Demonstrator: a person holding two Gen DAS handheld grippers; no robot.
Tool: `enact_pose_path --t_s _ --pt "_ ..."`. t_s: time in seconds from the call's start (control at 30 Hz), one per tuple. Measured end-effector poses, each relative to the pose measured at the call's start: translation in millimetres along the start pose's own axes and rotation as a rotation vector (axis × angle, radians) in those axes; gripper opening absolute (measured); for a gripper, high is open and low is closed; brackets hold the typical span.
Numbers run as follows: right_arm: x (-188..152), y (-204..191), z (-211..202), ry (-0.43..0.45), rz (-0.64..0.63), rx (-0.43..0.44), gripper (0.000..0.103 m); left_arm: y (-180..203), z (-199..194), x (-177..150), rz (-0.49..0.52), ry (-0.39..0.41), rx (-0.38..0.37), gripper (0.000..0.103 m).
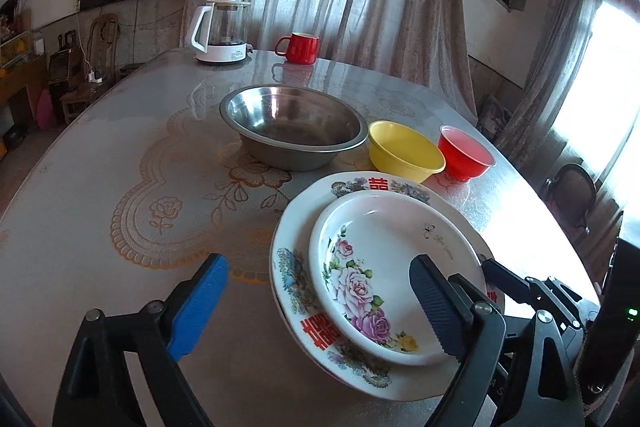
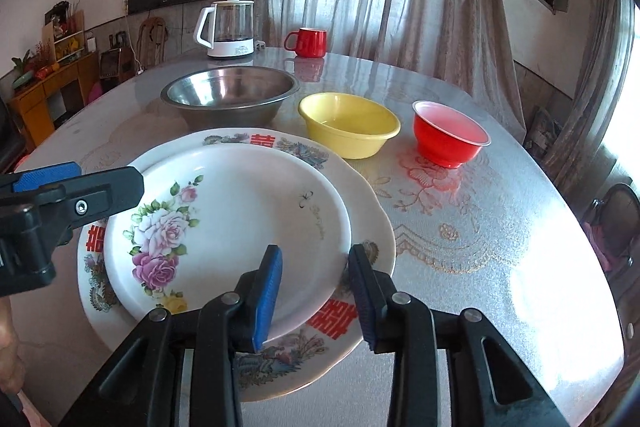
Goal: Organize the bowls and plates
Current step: 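Move both grippers away from the stack toward the steel bowl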
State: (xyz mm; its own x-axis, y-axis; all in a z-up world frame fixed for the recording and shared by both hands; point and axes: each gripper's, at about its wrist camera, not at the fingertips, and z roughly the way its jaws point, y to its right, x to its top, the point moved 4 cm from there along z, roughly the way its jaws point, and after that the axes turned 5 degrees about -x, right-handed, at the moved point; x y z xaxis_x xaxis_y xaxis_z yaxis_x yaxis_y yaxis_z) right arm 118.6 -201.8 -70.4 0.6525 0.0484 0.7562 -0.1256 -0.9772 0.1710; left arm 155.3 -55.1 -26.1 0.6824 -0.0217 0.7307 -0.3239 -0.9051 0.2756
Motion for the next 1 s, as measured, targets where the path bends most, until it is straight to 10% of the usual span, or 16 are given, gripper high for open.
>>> enact_pose_path --t_s 0.83,1.0 --pt "11 25 -20 0.031 0.212 0.272 0.051 -42 -38 6 -0.015 0.146 0.238 0.103" --pt "19 22 -20 0.019 0.244 0.353 0.067 -48 -36 9 -0.006 0.144 0.263 0.103"
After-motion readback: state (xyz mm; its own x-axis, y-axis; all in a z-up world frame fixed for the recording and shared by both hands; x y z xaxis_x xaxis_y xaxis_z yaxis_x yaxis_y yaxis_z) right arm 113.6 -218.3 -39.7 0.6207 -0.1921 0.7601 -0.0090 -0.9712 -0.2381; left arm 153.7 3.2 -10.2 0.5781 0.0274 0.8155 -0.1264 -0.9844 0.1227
